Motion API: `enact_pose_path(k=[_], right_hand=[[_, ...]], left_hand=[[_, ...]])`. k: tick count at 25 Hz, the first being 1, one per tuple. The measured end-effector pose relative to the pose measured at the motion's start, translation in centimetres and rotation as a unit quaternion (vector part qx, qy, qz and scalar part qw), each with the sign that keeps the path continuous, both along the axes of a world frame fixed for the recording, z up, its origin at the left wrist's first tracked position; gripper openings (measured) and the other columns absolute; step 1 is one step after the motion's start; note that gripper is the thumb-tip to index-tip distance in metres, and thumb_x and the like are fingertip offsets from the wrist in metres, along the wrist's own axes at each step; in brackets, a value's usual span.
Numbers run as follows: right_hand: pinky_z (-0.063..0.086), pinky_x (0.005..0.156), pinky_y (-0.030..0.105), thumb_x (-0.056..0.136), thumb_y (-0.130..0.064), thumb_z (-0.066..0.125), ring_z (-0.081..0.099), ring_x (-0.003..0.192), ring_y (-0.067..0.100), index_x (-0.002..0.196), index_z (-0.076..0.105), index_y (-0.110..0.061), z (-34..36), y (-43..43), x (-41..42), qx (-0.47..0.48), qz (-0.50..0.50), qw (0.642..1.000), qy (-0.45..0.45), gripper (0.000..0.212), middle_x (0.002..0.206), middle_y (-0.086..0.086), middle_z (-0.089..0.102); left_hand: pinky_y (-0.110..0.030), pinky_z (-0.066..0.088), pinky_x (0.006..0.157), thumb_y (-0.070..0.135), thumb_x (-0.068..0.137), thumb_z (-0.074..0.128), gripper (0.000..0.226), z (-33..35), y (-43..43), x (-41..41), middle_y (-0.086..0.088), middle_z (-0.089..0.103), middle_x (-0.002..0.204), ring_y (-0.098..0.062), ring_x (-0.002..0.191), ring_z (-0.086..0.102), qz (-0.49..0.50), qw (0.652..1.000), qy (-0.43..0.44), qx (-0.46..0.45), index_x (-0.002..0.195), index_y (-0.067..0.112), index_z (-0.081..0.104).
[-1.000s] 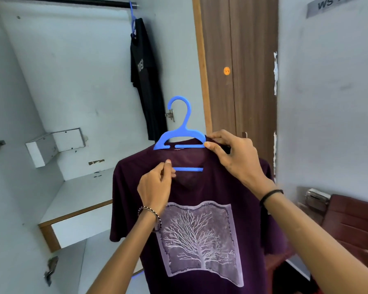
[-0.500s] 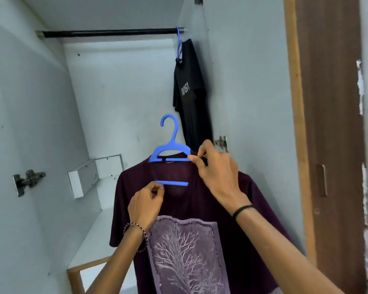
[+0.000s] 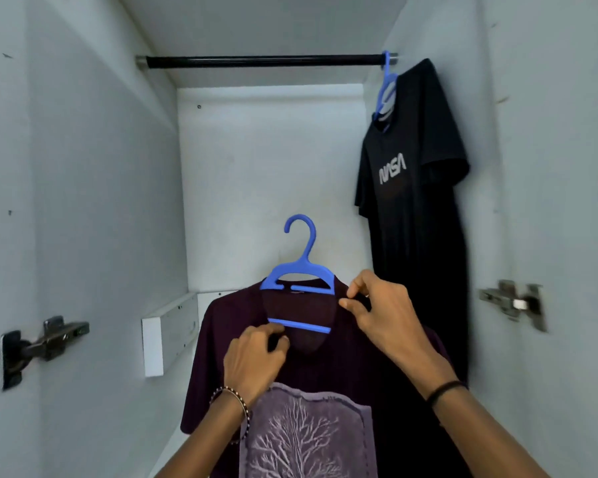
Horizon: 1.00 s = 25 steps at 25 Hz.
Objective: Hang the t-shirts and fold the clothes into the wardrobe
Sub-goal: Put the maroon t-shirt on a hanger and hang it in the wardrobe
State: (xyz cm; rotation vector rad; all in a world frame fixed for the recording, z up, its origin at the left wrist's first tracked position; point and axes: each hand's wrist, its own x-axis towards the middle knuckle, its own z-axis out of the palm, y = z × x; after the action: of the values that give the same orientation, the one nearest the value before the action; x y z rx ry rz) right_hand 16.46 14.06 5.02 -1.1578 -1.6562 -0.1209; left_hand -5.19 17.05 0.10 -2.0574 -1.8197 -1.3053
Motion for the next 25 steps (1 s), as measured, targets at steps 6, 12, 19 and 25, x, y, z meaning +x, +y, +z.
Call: enact_pose_path(k=[6,12,19,25], right_hand=[[0.048,0.074,0.03,0.094,-0.02,0.072,0.063,0.092,0.012,0.099,0.062,-0.023,4.0,9.6,-2.7,0.058,-0.058,0.996,-0.023,0.011,0.09,-0.015,0.062],[0.035,0.066,0.029,0.086,-0.02,0.08,0.067,0.076,0.02,0.096,0.064,-0.02,7.6,15.1,-4.0,0.231,-0.19,0.952,-0.069,0.019,0.082,-0.007,0.069],[0.046,0.071,0.038,0.087,-0.017,0.077,0.068,0.075,0.029,0.103,0.072,-0.019,16.1,19.0,-0.8,0.354,-0.243,0.897,-0.102,0.017,0.088,0.002,0.071],[0.042,0.084,0.038,0.098,-0.019,0.064,0.066,0.095,0.029,0.119,0.071,-0.023,22.4,21.1,2.8,0.32,-0.269,0.903,-0.105,0.022,0.105,0.003,0.071]], left_hand=[[-0.024,0.038,0.095,0.041,0.097,0.051,0.04,2.9,9.0,-4.0,0.009,0.055,0.129,-0.014,0.113,0.055,-0.049,0.997,0.041,0.04,0.137,0.037,0.051],[-0.027,0.037,0.094,0.039,0.096,0.052,0.042,7.1,15.2,-3.7,0.004,0.057,0.127,-0.018,0.113,0.056,-0.068,0.994,0.042,0.07,0.137,0.035,0.051],[-0.033,0.035,0.099,0.036,0.094,0.055,0.046,14.1,19.0,-0.3,-0.004,0.057,0.13,-0.025,0.121,0.053,-0.079,0.986,0.039,0.145,0.139,0.03,0.049],[-0.036,0.039,0.097,0.035,0.094,0.056,0.037,19.9,20.6,2.6,-0.006,0.062,0.118,-0.025,0.115,0.055,-0.085,0.977,0.044,0.192,0.13,0.028,0.058]])
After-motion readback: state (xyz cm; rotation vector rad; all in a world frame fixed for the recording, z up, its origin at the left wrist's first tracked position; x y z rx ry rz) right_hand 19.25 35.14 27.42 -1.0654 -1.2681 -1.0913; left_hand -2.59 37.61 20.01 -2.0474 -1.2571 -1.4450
